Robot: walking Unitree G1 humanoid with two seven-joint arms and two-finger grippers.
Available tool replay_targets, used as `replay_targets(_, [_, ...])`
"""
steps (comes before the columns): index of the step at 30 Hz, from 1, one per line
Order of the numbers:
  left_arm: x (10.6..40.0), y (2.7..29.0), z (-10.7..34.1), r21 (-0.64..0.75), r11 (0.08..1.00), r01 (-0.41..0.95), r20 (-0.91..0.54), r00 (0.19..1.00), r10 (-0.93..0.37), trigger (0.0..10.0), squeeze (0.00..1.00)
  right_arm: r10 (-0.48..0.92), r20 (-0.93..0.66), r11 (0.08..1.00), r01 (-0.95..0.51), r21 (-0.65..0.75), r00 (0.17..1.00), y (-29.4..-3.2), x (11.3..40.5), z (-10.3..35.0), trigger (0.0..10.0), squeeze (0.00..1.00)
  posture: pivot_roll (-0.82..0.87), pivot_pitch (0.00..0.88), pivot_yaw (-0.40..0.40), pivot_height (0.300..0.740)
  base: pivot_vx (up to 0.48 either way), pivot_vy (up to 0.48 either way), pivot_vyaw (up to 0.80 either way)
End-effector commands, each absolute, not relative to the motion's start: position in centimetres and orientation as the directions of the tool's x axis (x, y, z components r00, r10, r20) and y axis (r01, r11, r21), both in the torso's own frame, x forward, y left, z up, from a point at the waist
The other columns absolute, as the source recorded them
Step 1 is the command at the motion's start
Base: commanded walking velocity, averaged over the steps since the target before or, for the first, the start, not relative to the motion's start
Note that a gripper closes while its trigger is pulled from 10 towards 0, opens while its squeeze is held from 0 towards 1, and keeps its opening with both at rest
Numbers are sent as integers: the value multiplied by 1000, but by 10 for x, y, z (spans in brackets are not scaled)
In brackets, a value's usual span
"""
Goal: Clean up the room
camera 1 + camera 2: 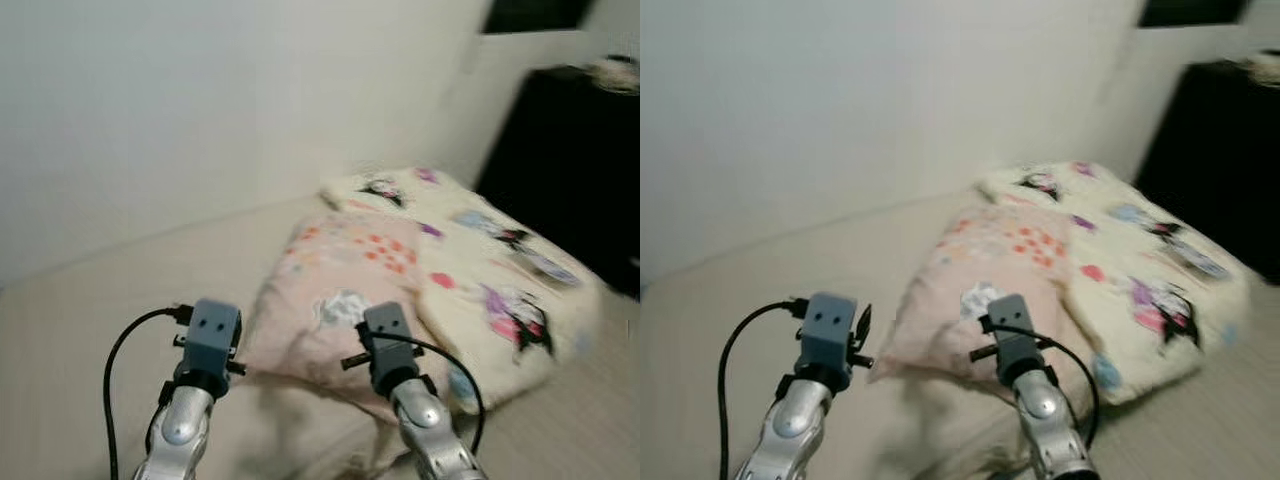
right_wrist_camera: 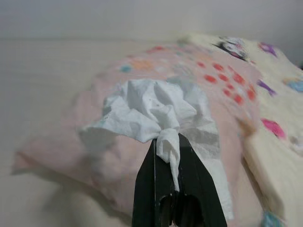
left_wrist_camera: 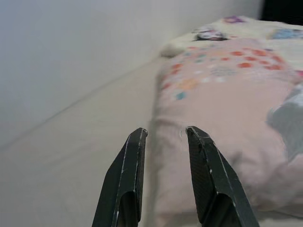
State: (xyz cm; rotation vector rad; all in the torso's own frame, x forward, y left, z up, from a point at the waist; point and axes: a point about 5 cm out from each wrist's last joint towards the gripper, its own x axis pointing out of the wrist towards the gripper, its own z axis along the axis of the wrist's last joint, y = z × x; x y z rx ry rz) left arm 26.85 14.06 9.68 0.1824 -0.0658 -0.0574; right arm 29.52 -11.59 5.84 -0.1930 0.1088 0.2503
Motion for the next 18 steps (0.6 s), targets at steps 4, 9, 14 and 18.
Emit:
replay_targets(4, [268, 140, 94, 193, 979, 58, 50, 996, -69, 10000, 0, 223, -149, 954, -247, -172, 963, -119, 296, 56, 10000, 0, 64, 0, -32, 740, 0, 0, -800])
replay_targets(9, [267, 140, 93, 196, 979, 58, 48, 996, -69, 10000, 0, 227, -150, 951, -252, -177, 962, -118, 296, 56, 10000, 0, 63, 0, -34, 740, 0, 0, -800])
replay_targets(14, [266, 140, 93, 198, 978, 57, 47, 997, -67, 10000, 0, 227, -158, 951, -254, -178, 961, -118, 296, 55, 10000, 0, 64, 0, -35, 740, 0, 0, -800])
replay_targets(18, [266, 141, 93, 200, 978, 54, 47, 997, -64, 10000, 0, 229, -160, 951, -256, -176, 960, -117, 296, 55, 10000, 0, 64, 0, -36, 740, 0, 0, -800])
